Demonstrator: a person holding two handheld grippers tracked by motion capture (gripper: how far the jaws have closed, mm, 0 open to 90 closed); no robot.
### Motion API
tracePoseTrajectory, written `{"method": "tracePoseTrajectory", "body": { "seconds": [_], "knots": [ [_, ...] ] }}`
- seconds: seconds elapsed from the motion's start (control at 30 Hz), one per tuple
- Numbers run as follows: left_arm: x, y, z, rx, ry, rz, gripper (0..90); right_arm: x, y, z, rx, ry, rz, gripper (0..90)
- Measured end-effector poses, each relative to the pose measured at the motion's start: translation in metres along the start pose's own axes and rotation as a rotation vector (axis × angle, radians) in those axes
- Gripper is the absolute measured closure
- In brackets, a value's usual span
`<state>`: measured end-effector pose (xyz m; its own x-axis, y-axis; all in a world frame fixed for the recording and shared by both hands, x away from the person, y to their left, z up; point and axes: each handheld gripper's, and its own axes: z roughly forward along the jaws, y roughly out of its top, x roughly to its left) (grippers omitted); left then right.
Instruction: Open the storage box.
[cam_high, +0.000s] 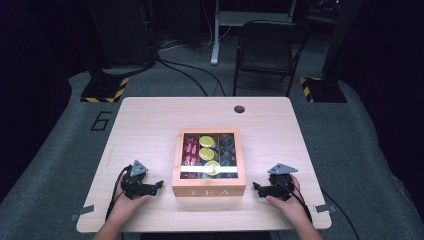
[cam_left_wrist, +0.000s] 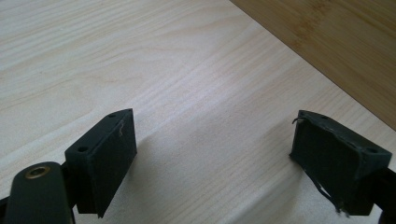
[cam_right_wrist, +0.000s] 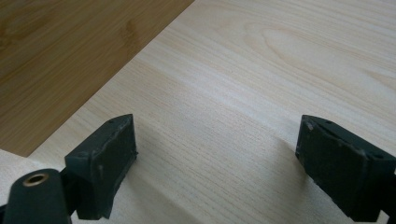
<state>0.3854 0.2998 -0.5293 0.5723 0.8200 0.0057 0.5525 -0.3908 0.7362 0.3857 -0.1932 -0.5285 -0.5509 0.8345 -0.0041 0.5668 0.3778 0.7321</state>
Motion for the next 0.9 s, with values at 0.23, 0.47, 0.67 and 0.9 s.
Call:
{"method": "tracePoseTrajectory", "body": {
  "seconds": [0.23,0.47,0.67,0.9],
  "knots": [
    [-0.0001,0.0006,0.0011,-0.005,0.003,-0.016,14.5,0.0021,-0.001,-0.0008,-0.002,-0.007,0.022,11.7],
    [0.002,0.0026,0.0016,-0.011,0.003,-0.052,15.4,0.0035,-0.0001,-0.0017,0.007,-0.016,0.027,12.2],
    [0.0016,0.0033,0.0031,0.0,0.015,-0.019,15.3,0.0035,-0.0014,-0.0022,0.003,-0.019,0.02,12.4],
    [0.0013,0.0032,0.0034,-0.005,0.02,-0.023,15.4,0.0035,-0.0026,-0.0024,-0.008,-0.019,0.024,13.4]
  ]
}}
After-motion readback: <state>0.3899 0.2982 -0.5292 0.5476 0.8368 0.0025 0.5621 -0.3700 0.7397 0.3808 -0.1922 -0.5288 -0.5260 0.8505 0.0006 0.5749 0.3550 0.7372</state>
